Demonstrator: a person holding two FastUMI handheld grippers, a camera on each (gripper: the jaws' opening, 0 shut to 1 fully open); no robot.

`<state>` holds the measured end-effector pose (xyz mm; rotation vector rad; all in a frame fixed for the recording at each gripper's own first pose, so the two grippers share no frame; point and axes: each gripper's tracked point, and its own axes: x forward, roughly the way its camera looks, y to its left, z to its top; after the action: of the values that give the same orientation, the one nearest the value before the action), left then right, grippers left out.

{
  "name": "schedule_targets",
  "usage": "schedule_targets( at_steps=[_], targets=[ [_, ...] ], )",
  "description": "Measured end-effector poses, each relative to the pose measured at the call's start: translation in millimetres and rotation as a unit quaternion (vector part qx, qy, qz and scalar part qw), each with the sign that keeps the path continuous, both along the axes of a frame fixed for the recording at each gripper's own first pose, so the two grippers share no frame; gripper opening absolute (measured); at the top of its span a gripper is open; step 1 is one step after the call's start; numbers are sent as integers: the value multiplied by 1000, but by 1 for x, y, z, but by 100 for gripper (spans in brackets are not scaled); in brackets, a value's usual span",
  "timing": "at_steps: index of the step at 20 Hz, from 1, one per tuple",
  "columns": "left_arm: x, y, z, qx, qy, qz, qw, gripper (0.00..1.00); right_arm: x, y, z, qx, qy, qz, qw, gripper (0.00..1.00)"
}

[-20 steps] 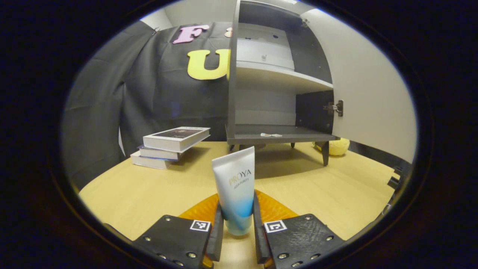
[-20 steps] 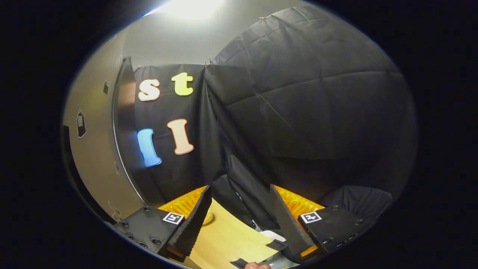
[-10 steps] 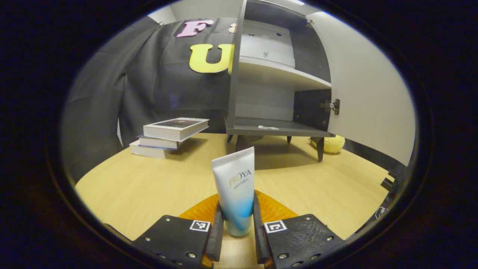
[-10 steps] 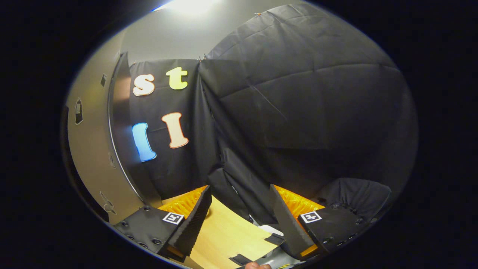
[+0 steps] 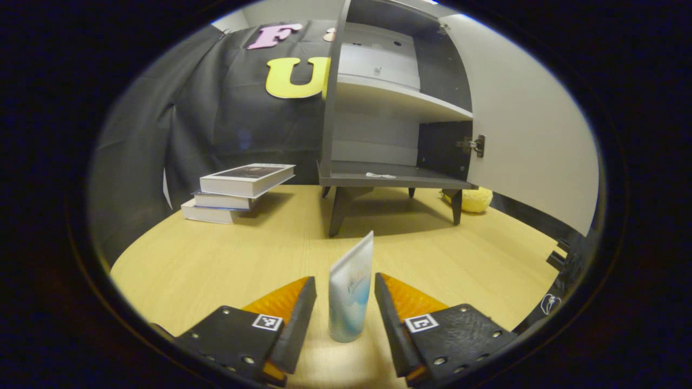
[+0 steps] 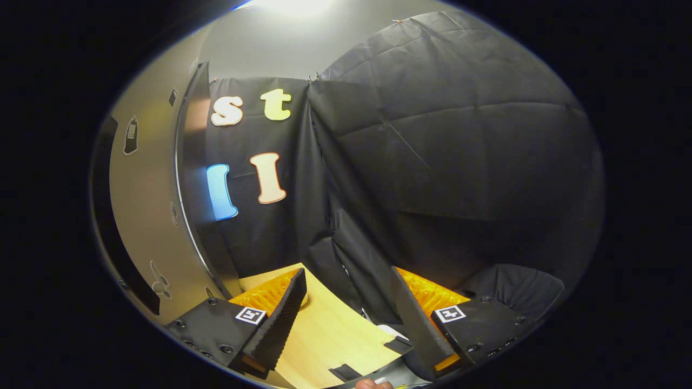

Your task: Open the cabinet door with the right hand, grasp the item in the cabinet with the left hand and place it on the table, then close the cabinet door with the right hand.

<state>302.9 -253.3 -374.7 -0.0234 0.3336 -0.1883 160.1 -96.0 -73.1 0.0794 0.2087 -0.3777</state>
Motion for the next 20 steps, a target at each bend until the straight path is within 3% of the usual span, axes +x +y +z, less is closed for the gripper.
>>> schedule_targets(
  at_steps=[2,7,13,19,20],
  targets=[
    [-4,2,4,-4,8,2,1000,90,-2,3,1,-9,-2,5,1000,97],
    [-22,4,56,-13,-20,-11,1000,91,-9,9,0,-28,1,19,999,97],
    [-52,39,167,-30,-56,23,998,89,-29,10,17,-37,-3,26,999,92],
    [-103,106,256,-9,-65,132,989,89,-41,18,49,-46,-36,45,997,92],
    [-112,115,271,-13,-65,145,987,91,-40,21,52,-47,-39,51,997,97]
  ],
)
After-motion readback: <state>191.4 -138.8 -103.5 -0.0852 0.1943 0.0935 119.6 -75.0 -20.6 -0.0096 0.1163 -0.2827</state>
